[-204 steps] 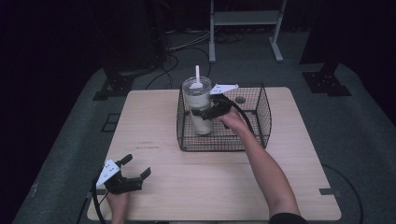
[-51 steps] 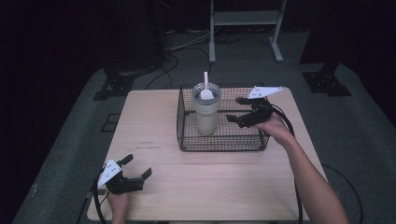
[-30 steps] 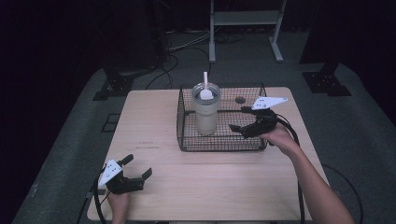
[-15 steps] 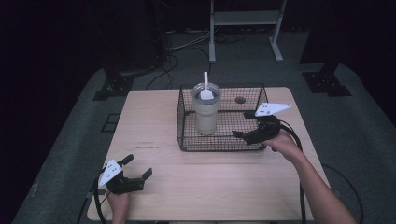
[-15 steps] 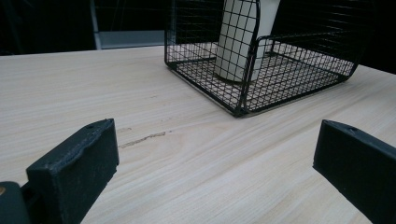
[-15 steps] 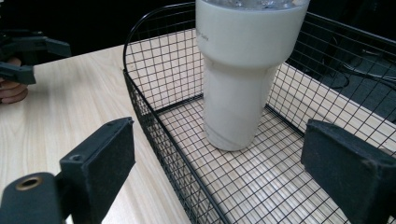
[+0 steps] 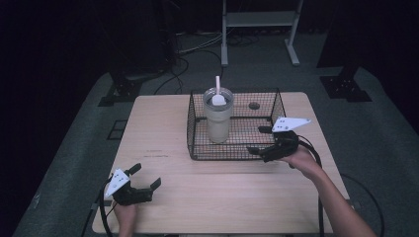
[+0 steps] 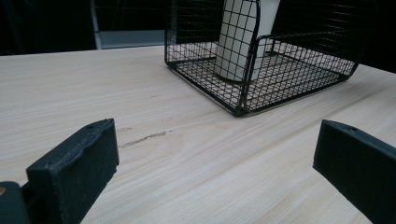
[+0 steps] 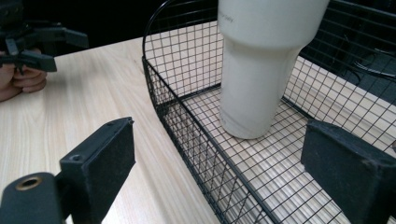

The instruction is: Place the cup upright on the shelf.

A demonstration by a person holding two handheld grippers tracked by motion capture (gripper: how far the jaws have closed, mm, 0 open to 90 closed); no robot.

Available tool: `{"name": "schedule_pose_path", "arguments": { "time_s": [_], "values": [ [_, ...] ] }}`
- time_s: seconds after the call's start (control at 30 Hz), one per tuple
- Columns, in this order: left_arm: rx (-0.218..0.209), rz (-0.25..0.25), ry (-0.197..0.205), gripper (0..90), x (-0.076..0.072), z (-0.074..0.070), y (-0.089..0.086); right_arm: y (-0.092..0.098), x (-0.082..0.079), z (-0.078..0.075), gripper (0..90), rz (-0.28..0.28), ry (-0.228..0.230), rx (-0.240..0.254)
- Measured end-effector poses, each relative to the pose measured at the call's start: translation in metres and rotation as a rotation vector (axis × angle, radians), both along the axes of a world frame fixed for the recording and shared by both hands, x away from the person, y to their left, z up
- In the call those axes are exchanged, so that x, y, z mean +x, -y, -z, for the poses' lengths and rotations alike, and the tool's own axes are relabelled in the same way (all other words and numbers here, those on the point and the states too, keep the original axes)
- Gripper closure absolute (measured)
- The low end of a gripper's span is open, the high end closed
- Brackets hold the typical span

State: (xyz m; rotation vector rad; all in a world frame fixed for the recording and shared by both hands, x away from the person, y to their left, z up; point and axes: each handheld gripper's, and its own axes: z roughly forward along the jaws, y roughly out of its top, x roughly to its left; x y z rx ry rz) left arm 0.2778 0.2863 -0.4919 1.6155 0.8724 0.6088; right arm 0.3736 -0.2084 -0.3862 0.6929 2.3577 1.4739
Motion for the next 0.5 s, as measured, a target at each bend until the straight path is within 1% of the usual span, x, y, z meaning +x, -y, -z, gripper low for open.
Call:
{"name": "schedule_pose_path", "arguments": {
  "time_s": [0.33, 0.4, 0.5],
  "values": [
    [0.005, 0.002, 0.000, 0.0, 0.000, 0.000, 0.000, 0.002, -0.009, 0.005, 9.1, -0.015, -0.005, 0.005],
    [0.005, 0.001, 0.001, 0.0, 0.000, 0.000, 0.000, 0.003, -0.011, 0.006, 9.1, -0.014, -0.002, -0.005],
    [0.004, 0.001, 0.001, 0.0, 0.000, 0.000, 0.000, 0.005, -0.015, 0.008, 9.1, -0.016, -0.004, 0.003]
  ]
}}
